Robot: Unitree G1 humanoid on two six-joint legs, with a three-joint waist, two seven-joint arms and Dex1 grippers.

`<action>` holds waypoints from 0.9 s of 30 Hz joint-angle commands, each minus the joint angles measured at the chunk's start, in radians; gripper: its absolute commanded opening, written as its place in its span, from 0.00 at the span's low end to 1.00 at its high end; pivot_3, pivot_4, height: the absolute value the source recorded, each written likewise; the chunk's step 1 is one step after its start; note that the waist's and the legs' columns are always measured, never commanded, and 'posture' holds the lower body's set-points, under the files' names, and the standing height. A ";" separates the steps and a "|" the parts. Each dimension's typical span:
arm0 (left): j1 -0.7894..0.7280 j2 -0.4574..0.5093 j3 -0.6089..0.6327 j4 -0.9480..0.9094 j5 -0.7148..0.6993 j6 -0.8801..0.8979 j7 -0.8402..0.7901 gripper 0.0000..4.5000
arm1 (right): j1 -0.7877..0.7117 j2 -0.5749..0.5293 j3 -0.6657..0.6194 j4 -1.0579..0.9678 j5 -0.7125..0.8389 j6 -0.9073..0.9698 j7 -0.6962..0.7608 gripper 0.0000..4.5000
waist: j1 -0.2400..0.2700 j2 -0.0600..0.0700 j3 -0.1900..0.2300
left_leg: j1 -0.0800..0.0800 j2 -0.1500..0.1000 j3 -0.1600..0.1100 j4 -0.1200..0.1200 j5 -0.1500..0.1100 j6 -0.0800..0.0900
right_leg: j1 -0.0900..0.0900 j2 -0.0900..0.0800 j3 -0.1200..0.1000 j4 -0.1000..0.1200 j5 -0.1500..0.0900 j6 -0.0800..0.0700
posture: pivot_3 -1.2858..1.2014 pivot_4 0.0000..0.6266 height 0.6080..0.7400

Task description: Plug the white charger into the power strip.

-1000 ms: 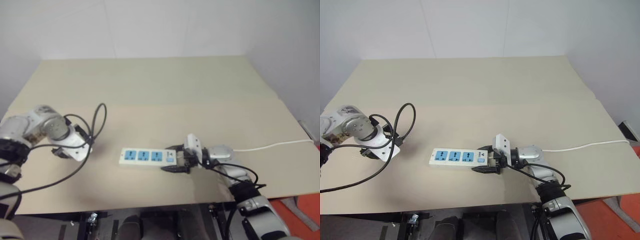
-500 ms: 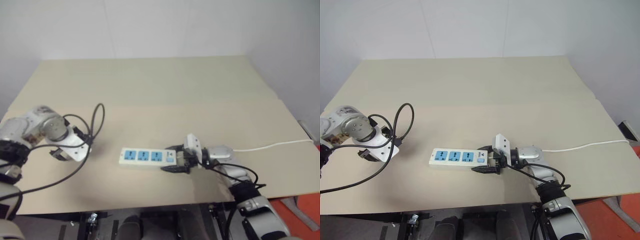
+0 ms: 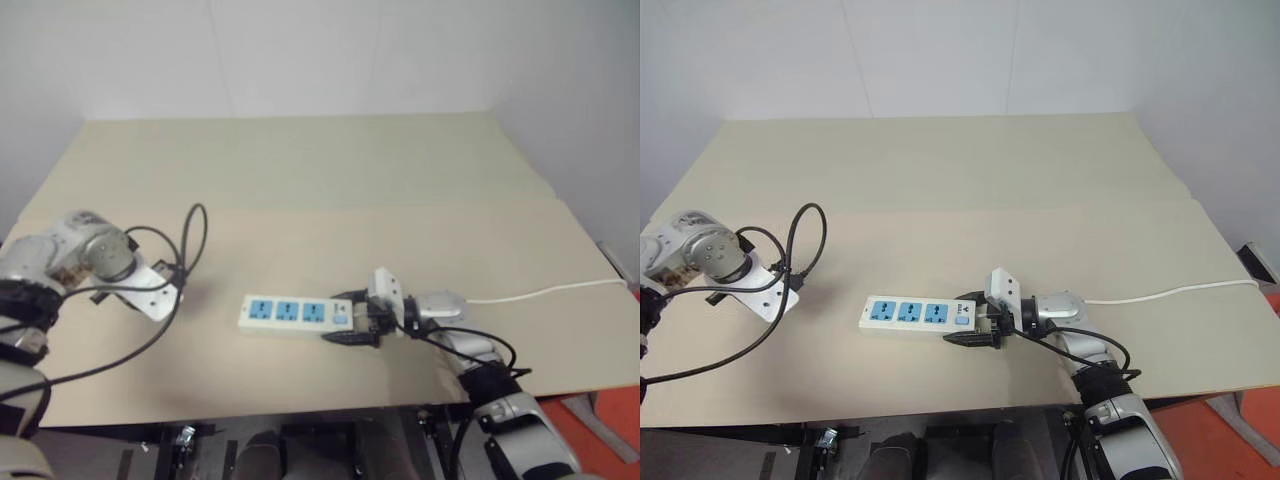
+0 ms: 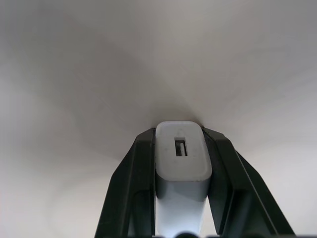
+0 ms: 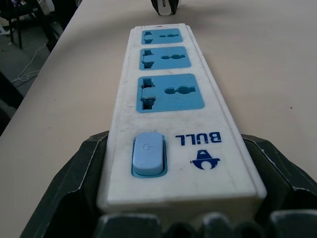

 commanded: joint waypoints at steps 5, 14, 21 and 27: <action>-0.060 -0.197 0.237 -0.186 -0.438 0.353 -0.052 0.23 | 0.005 -0.007 -0.001 -0.018 0.003 -0.012 0.003 0.76 | 0.006 0.000 0.000 | -0.002 0.000 -0.001 0.002 0.000 0.000 | 0.000 0.000 -0.001 0.001 0.000 0.000 | 0.52 0.24 1.00; 0.131 -0.502 0.431 -0.632 -0.959 0.888 0.121 0.23 | -0.030 0.026 0.013 0.031 -0.008 -0.045 0.004 0.76 | -0.023 0.000 0.000 | 0.000 0.001 -0.007 0.002 0.000 0.000 | -0.001 0.000 0.002 0.005 0.000 0.000 | 0.52 0.24 1.00; 0.302 -0.597 0.342 -0.715 -0.949 0.872 0.156 0.23 | -0.046 0.054 0.013 0.047 -0.008 -0.054 -0.007 0.76 | -0.021 0.000 0.000 | 0.003 0.000 -0.008 0.002 0.000 -0.001 | 0.001 0.000 0.004 0.003 0.000 0.000 | 0.52 0.24 1.00; 0.376 -0.623 0.351 -0.680 -0.963 0.846 0.165 0.23 | -0.035 0.062 0.012 0.044 -0.012 -0.060 -0.006 0.76 | -0.024 0.000 0.000 | 0.005 0.000 -0.007 0.002 0.001 -0.001 | 0.001 0.001 0.005 0.005 0.001 -0.001 | 0.52 0.24 1.00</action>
